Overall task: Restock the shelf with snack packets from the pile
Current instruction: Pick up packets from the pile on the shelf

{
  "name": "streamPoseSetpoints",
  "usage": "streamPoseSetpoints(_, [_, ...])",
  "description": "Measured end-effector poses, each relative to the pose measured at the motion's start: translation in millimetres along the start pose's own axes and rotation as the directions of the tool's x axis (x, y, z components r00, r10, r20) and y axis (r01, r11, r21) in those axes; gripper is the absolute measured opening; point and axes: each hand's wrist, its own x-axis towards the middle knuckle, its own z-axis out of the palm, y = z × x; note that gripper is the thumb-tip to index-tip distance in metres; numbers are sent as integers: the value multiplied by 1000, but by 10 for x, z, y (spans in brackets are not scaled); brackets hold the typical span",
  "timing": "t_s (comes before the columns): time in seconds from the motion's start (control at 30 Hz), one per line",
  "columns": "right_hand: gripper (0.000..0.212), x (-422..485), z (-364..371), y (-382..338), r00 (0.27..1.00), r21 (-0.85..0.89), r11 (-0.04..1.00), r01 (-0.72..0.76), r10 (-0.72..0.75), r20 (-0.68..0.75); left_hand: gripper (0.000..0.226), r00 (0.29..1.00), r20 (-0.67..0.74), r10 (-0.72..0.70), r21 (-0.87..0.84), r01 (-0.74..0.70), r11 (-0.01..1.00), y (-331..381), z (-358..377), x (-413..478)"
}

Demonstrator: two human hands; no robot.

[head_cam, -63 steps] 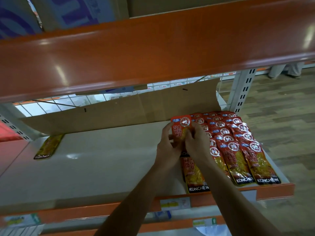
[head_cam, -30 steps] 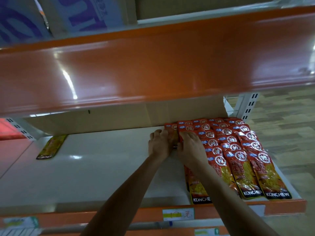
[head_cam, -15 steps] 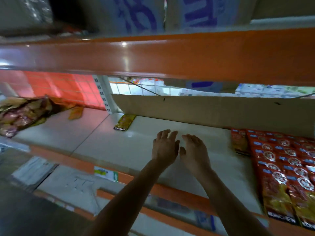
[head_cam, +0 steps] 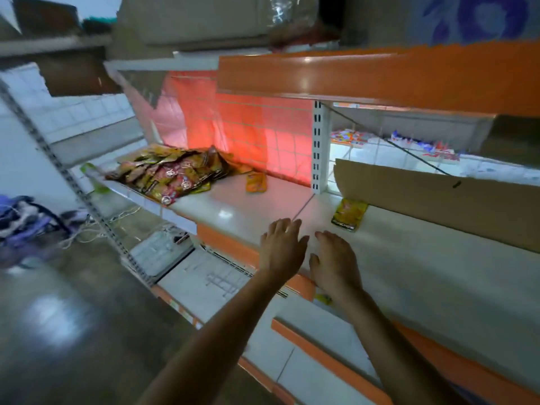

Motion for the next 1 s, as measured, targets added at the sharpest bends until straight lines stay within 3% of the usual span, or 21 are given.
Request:
streamPoseSetpoints(0.27, [46,582,518,-853,990,107,985,133,-138,36,53,987,-15,-157,8,157,988,-1036,-189,292])
streamPoseSetpoints(0.57, [45,1599,1179,-1766,955,176,961,213,-243,171,51,942,-47,-331,95,334,938,-2199,-513,931])
streamPoseSetpoints(0.8, [43,2132,1538,-2271,943,181,963,199,-238,232,57,942,-81,-326,140,335,932,-2970,-730,1264])
streamPoseSetpoints(1.0, [43,2499,1814,-2588,951,224,959,172,-221,218,62,975,40,-217,285,197,938,-3650,-922,1660])
